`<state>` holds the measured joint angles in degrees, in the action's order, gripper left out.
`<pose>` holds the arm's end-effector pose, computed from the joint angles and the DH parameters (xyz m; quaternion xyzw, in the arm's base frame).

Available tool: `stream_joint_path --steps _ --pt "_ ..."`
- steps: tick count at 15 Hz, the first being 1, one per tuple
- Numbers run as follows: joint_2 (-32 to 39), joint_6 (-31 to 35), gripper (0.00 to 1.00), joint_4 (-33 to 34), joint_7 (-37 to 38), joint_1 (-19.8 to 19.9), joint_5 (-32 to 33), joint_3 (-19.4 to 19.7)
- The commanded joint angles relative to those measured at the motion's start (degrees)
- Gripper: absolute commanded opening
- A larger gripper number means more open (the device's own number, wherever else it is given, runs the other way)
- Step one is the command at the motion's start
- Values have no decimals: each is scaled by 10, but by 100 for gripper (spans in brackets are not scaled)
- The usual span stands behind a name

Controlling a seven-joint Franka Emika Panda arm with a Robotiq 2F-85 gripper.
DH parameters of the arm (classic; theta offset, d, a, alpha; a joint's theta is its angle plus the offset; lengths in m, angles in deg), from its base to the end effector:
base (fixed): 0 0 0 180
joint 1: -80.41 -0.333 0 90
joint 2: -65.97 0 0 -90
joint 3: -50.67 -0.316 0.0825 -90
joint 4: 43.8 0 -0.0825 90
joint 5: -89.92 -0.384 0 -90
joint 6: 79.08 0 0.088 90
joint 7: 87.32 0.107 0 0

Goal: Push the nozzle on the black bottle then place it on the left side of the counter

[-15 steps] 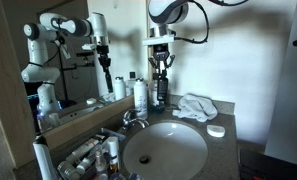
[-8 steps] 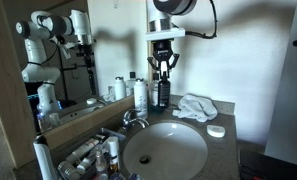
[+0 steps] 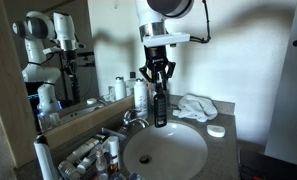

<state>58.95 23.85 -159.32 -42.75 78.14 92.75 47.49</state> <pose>0.5089 0.0453 0.4981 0.9429 -0.3283 -0.0327 0.0452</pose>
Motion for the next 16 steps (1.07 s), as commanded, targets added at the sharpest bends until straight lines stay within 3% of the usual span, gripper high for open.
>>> stream_joint_path --steps 1,7,16 --pt "3 7 12 -3 -64 -12 -23 -15" --pt "4 7 12 -11 -138 -33 -56 -36" --pt "-11 28 12 -41 -179 -58 -62 -65"
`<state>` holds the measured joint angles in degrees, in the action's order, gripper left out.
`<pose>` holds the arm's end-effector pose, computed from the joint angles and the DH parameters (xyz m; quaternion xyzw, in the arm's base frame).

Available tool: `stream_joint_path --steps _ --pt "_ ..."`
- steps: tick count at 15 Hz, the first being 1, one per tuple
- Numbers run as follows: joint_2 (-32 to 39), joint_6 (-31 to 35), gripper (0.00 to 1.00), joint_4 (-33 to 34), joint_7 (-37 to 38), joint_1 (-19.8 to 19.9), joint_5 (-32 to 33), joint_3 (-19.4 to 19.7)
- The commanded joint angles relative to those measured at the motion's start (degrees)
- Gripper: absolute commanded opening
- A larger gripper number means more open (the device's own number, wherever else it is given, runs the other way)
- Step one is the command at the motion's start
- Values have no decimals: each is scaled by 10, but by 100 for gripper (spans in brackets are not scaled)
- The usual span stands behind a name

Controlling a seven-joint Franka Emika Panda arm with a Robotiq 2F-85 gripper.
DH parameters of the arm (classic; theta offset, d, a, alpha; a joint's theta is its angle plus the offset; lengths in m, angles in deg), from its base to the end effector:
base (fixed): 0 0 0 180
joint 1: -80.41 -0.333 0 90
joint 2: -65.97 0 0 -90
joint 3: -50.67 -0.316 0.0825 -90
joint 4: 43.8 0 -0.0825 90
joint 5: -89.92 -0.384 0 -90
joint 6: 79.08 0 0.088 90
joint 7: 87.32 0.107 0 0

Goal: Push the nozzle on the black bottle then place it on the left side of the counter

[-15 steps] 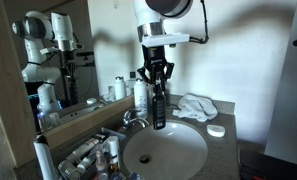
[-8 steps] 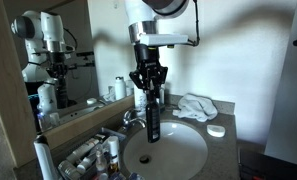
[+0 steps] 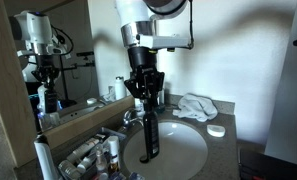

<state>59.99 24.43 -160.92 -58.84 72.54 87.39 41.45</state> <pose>0.4861 0.1553 0.4759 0.9920 -0.1065 -0.0668 0.0142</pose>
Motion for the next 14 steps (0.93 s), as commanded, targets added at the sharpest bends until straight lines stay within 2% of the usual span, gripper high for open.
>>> stream_joint_path --steps 1,8,14 --pt "-24 31 12 -33 -15 -4 -9 -6" --pt "-23 109 12 -84 14 -23 -19 -33" --pt "-18 136 12 -116 40 -39 -16 -55"
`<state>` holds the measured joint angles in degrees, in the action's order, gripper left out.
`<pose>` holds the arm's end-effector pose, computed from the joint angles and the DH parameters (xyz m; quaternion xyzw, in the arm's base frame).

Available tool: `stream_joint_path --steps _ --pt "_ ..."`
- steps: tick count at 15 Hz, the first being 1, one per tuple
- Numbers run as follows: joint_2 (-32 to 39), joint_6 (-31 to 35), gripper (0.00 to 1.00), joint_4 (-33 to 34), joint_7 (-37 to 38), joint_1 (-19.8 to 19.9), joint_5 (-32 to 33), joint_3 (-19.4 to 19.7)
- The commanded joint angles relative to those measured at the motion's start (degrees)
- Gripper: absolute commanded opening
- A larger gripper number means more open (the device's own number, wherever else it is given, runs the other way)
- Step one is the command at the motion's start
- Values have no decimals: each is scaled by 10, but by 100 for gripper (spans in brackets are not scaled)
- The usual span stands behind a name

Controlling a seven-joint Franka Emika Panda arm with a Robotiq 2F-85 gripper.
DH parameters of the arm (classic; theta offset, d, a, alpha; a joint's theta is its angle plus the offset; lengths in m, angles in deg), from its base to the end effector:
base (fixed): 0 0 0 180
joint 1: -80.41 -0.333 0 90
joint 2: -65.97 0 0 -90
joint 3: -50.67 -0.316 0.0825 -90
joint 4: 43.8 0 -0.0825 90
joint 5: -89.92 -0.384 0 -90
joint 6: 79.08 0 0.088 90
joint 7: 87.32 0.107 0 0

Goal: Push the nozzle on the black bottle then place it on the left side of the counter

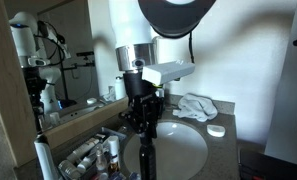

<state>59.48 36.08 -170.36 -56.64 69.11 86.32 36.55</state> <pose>0.4482 0.2189 0.4194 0.9970 -0.0618 -0.0457 0.0084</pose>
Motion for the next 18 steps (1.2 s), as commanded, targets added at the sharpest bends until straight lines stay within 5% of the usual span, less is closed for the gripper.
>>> stream_joint_path --steps 1,7,8,15,18 --pt "-12 22 12 -25 21 -5 -3 -8" --pt "-11 29 12 -32 30 -6 10 -9" --pt "-9 27 56 -30 31 -6 10 -9" --pt "-9 21 99 -27 28 -5 7 -8" --pt "-14 18 100 -22 25 -2 -1 -3"
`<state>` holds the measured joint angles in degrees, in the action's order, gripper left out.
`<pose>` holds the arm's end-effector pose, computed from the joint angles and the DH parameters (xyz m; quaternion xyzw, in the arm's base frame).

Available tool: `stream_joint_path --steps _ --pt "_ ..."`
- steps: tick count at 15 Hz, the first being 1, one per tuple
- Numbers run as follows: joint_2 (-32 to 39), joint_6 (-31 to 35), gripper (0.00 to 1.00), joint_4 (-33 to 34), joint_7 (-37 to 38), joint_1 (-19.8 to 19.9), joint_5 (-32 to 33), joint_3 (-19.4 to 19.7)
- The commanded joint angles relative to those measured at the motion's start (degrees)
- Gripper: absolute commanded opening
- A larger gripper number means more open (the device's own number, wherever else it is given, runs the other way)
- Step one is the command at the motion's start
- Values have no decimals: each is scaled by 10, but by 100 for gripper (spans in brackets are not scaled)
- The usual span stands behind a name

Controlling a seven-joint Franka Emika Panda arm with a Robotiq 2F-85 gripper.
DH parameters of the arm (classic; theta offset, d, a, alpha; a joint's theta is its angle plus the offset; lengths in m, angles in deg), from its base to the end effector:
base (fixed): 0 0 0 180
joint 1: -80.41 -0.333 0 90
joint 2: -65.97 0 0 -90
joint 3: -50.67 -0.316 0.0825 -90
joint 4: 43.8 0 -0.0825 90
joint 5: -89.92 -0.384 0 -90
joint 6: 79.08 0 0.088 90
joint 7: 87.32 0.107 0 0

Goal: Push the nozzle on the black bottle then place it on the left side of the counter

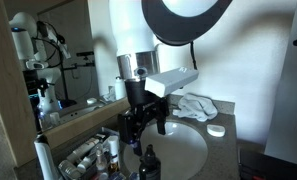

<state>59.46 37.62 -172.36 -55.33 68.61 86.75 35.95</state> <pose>0.4395 0.2242 0.4059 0.9968 -0.0627 -0.0469 0.0151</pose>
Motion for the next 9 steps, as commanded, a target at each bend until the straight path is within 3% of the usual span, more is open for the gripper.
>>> stream_joint_path --steps 1,9 --pt "-19 4 100 0 12 6 -7 6" --pt "-59 -1 100 16 5 32 -14 33"
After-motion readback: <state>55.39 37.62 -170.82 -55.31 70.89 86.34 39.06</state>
